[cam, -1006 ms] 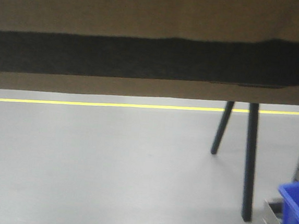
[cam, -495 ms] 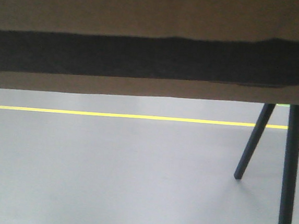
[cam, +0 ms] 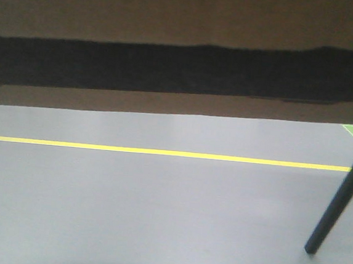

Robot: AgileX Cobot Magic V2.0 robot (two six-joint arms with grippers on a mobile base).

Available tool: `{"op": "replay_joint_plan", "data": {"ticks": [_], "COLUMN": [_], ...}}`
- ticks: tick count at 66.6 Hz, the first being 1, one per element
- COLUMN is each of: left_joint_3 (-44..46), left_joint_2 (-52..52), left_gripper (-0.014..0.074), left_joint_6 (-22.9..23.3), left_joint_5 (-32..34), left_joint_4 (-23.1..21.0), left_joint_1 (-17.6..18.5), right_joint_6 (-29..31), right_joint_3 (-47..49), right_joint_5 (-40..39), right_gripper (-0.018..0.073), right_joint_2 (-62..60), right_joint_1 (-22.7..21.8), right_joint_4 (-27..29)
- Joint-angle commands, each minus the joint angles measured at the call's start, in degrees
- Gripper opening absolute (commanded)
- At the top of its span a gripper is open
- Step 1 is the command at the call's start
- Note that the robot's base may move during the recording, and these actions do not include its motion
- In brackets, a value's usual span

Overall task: Grab box from left shelf to table start
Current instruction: 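Hold the box in both grippers while the base turns away, then carry the box with both grippers while driving toward the table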

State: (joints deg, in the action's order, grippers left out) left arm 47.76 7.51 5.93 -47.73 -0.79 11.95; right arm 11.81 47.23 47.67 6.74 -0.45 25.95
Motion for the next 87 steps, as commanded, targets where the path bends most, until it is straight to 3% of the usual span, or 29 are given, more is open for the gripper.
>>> {"op": "replay_joint_plan", "data": {"ticks": [1,87], "left_joint_3": [2.2,2.2], "left_joint_2": [0.8,0.8], "left_gripper": [-0.01,-0.01], "left_joint_6": [0.9,0.9], "left_joint_5": [12.0,12.0], "left_joint_4": [1.5,1.5], "left_joint_1": [0.4,0.4], "right_joint_6": [0.4,0.4], "right_joint_3": [1.8,1.8], "right_joint_5": [-8.1,-8.1], "right_gripper": [0.0066,0.0066], "right_joint_2": [1.3,1.3], "right_joint_1": [-0.3,-0.3], "right_joint_4": [-0.1,-0.1]}}
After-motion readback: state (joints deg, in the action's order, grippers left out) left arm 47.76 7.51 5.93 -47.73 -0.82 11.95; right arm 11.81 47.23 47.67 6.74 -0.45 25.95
